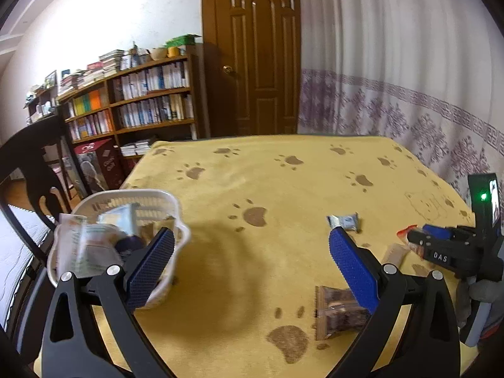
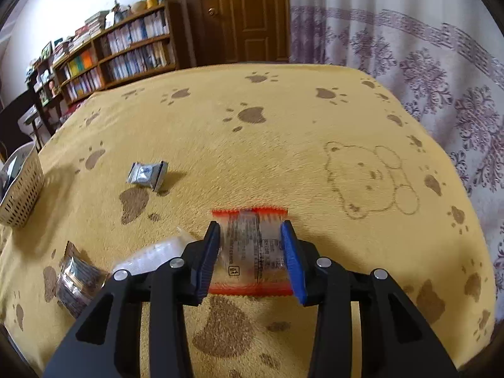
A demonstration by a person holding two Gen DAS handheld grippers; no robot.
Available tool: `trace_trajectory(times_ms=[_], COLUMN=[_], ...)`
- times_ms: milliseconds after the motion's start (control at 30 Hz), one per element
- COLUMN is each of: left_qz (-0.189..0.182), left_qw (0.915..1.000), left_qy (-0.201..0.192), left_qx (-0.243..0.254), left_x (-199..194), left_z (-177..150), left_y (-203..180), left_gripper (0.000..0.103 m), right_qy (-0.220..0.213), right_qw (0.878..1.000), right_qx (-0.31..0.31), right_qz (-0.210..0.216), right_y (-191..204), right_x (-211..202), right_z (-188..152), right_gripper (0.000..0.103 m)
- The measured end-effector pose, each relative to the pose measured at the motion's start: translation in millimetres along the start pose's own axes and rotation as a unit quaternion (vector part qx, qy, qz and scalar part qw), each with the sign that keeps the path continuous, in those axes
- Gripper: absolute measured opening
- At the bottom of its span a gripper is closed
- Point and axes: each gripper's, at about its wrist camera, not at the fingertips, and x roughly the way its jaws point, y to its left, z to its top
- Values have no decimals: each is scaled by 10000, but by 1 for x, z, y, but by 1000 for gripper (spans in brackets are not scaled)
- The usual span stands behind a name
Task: Organize snacks
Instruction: 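Grasp the clear plastic packet with the left gripper while the right gripper holds the red-edged packet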
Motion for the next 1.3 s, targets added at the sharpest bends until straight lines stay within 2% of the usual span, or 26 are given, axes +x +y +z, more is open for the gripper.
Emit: trace_trajectory(times_ms=[233, 467, 633, 867, 1033, 1167, 1267, 1300], left_qz=[-538, -1154, -1365, -1617, -1586, -1769, -1799, -1781], left_qw=[9976, 9885, 9824, 9735, 9699, 9651, 9620, 9617], left_qy=[305, 623, 901, 1255, 1499, 1626, 1676, 1688], left_qx=[298, 756, 904, 1021, 1082, 1046, 1185, 1218], left_x=[21, 42, 59, 80, 96, 104, 106, 107], left_z=[-11, -24, -27, -30, -33, -34, -39, -40], left_y=[-39, -88, -110, -131, -143, -152, -160, -162], left_gripper=[100, 99, 88, 82, 64, 57, 54, 50], right_qy=[-129, -122, -100, -62, -62, -74, -68, -69], right_qw=[9999, 9999, 9998, 9994, 9980, 9979, 9971, 9971], right_qx=[53, 71, 124, 284, 575, 589, 669, 674], right_qz=[-94, -73, 71, 205, 242, 260, 349, 357], right_y=[-8, -18, -23, -29, -40, -40, -43, -43], right_x=[-12, -15, -16, -11, -10, -10, -9, -10], right_z=[-7, -21, -25, -29, -30, -31, -31, -32], right_gripper=[40, 38, 41, 45, 45, 45, 45, 45])
